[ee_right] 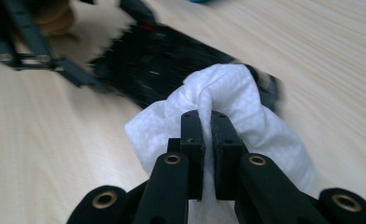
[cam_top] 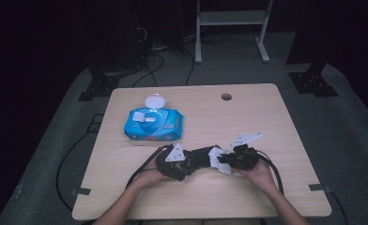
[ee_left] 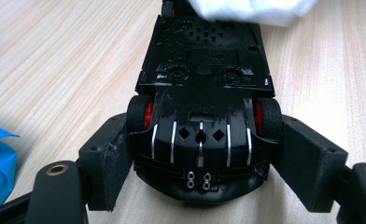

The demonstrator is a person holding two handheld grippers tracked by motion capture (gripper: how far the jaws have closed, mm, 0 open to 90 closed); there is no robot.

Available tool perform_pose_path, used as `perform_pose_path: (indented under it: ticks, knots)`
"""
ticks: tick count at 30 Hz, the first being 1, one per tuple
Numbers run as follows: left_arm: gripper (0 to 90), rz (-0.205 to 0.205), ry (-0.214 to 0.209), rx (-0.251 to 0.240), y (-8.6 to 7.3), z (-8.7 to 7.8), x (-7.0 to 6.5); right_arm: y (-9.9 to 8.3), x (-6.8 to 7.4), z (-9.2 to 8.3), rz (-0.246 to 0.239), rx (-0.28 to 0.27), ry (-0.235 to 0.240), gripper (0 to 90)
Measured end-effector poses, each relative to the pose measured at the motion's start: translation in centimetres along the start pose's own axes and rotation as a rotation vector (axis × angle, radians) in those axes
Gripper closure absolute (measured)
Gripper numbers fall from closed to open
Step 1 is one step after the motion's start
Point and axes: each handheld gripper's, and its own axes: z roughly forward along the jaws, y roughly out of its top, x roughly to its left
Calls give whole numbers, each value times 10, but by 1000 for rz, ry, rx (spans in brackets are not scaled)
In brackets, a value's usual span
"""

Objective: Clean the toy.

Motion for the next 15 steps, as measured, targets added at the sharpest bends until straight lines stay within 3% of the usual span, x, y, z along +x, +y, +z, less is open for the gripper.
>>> perform_pose_path:
  ticks: [3, 6, 7, 8, 11, 15]
  knots:
    - [243, -3, 1, -6, 0, -1, 0, 4, 4, 5, -36, 12, -17, 845]
    - [243, -10, 0, -18, 0, -3, 1, 0, -6, 1, -28, 34, -80, 846]
    - [243, -10, 0, -18, 0, -3, 1, 0, -6, 1, -28, 34, -80, 846]
    - [243, -4, -2, -12, 1, -4, 2, -4, -13, -2, 12, 34, -82, 846]
    - [243, -8, -4, -10, 0, -2, 2, -1, -7, -1, -16, 36, -72, 845]
    - [243, -11, -5, -14, 2, 0, 2, 15, 14, 15, -69, 35, 6, 846]
